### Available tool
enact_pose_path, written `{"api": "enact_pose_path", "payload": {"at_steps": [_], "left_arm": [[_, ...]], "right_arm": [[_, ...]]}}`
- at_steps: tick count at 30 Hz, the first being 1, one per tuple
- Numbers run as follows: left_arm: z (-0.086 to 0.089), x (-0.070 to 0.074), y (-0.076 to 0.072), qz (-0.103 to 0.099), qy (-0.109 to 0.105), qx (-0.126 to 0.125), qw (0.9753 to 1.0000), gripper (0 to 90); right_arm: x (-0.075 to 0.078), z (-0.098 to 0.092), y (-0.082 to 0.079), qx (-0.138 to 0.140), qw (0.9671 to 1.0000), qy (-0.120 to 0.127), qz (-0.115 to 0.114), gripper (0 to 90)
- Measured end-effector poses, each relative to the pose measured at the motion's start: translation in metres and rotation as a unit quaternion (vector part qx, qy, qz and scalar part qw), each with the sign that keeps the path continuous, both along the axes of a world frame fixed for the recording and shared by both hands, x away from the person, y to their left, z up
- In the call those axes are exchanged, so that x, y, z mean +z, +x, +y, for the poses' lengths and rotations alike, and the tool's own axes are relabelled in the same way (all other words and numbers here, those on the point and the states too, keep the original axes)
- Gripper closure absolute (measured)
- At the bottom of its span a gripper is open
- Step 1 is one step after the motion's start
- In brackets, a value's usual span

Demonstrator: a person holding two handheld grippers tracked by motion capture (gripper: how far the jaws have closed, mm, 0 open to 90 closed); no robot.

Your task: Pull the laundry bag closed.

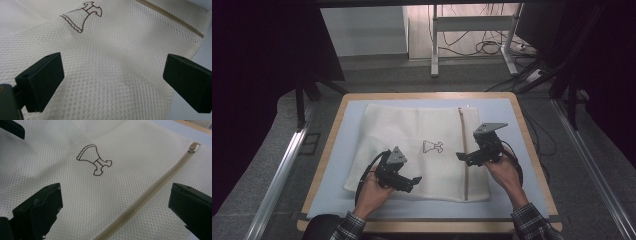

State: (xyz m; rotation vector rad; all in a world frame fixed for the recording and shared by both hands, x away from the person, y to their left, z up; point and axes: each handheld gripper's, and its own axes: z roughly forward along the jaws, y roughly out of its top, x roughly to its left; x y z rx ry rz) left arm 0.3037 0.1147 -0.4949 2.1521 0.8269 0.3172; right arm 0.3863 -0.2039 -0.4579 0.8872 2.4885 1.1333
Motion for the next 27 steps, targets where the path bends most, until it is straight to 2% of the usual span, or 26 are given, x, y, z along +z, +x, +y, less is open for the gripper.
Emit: {"api": "enact_pose_path", "payload": {"at_steps": [16,22,27], "left_arm": [[0.020,-0.001,-0.006,0.003,-0.006,0.018,0.9998,2.1],[0.030,0.000,-0.010,-0.001,-0.004,0.029,0.9996,2.0],[0.040,-0.002,-0.015,0.000,-0.004,0.038,0.9993,2.1]], "right_arm": [[0.002,-0.010,-0.024,0.001,1.0000,-0.001,-0.005,0.0],[0.002,-0.017,-0.033,0.000,0.9999,0.004,-0.010,0.0],[0.001,-0.025,-0.041,-0.006,0.9999,0.006,-0.006,0.0]]}}
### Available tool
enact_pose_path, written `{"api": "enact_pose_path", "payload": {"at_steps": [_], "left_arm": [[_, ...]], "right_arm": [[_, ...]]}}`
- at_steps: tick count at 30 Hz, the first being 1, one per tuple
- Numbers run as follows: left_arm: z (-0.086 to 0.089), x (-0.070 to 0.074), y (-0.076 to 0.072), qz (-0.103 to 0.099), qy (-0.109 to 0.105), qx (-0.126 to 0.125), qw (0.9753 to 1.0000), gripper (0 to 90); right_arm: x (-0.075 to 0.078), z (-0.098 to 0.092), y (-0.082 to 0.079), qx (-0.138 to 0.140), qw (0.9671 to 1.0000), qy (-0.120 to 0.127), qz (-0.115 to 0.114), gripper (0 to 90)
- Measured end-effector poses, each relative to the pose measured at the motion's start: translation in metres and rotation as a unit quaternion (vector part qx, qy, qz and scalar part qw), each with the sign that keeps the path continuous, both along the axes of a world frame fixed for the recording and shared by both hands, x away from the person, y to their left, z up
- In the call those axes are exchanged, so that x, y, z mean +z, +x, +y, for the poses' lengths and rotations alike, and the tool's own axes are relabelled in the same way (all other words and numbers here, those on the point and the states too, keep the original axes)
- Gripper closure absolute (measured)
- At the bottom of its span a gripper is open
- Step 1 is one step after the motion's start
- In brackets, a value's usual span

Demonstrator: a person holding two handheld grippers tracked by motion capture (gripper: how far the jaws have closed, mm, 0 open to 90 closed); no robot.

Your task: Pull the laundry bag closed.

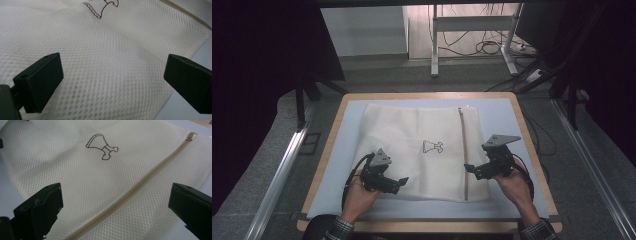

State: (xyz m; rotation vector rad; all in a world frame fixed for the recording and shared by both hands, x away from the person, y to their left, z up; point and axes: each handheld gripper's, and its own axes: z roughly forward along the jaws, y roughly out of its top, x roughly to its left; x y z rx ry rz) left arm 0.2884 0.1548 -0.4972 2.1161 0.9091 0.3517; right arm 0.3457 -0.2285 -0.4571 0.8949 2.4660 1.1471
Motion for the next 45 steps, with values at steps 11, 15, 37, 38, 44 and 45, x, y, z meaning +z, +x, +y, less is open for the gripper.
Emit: {"api": "enact_pose_path", "payload": {"at_steps": [11,15,37,38,44,45], "left_arm": [[0.018,0.000,-0.014,-0.009,-0.003,0.018,0.9998,2.2],[0.020,0.001,-0.018,-0.018,0.005,0.022,0.9996,2.1],[0.038,-0.001,-0.036,-0.035,0.008,0.049,0.9982,2.0],[0.039,-0.001,-0.037,-0.035,0.007,0.049,0.9982,1.9],[0.041,-0.003,-0.040,-0.034,0.014,0.054,0.9979,1.9],[0.042,-0.004,-0.041,-0.034,0.015,0.055,0.9978,1.9]], "right_arm": [[-0.001,-0.017,-0.019,-0.013,0.9998,0.010,-0.009,0.0],[-0.001,-0.024,-0.027,-0.017,0.9997,0.014,-0.014,0.0],[-0.009,-0.060,-0.061,-0.047,0.9985,0.019,-0.023,0.0],[-0.009,-0.062,-0.062,-0.048,0.9984,0.019,-0.023,0.0],[-0.014,-0.067,-0.068,-0.052,0.9984,0.015,-0.015,0.0],[-0.016,-0.067,-0.069,-0.052,0.9985,0.009,-0.013,0.0]]}}
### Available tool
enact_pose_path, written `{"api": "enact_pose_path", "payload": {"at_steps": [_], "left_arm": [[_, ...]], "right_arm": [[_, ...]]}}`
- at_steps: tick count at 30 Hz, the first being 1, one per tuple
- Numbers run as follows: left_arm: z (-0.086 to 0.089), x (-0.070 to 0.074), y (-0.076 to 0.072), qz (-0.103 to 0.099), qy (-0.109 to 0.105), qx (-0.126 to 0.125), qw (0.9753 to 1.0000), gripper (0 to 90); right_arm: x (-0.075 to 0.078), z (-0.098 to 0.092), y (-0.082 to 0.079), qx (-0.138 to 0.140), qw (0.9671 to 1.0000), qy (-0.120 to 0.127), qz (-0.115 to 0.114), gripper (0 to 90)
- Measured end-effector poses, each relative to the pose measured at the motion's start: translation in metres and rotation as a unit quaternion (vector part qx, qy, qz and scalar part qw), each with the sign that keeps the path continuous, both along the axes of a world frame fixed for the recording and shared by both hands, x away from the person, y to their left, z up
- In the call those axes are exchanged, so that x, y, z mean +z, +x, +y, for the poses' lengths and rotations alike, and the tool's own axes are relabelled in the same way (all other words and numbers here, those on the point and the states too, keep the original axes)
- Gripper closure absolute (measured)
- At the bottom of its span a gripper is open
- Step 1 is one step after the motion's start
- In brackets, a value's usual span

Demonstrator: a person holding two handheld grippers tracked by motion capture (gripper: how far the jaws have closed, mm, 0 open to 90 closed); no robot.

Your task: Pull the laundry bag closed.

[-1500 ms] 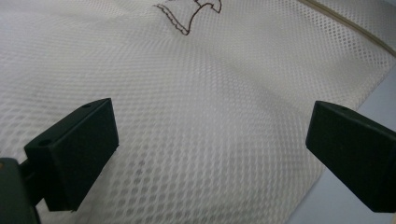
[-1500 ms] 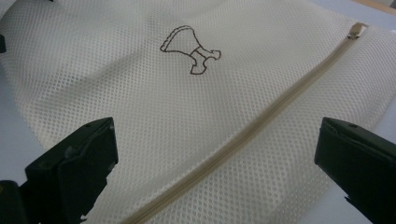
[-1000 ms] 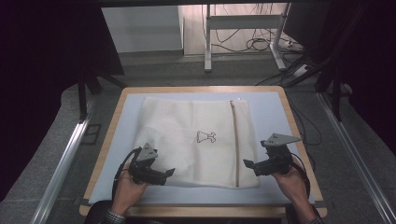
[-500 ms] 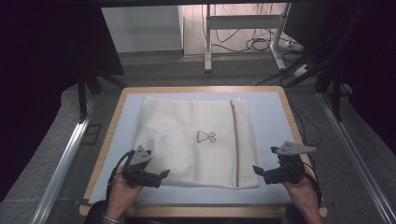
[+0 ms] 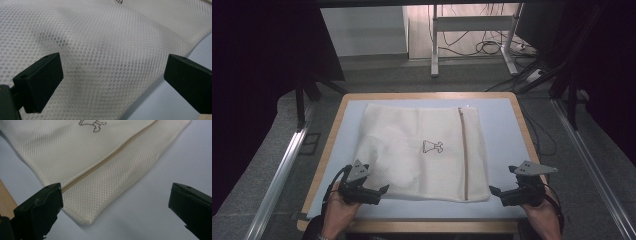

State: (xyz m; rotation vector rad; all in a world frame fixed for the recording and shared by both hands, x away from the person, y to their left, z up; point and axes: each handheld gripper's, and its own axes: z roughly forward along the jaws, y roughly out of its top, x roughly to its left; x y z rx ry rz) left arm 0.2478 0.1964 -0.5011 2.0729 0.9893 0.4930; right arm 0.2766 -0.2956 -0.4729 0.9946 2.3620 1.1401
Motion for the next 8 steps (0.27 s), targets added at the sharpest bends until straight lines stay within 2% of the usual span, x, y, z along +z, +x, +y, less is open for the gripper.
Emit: {"api": "enact_pose_path", "payload": {"at_steps": [8], "left_arm": [[0.0020,-0.0013,-0.0023,0.002,0.004,0.004,1.0000,2.0]], "right_arm": [[-0.0036,0.0002,-0.0004,0.001,0.9999,-0.009,0.004,0.0]]}}
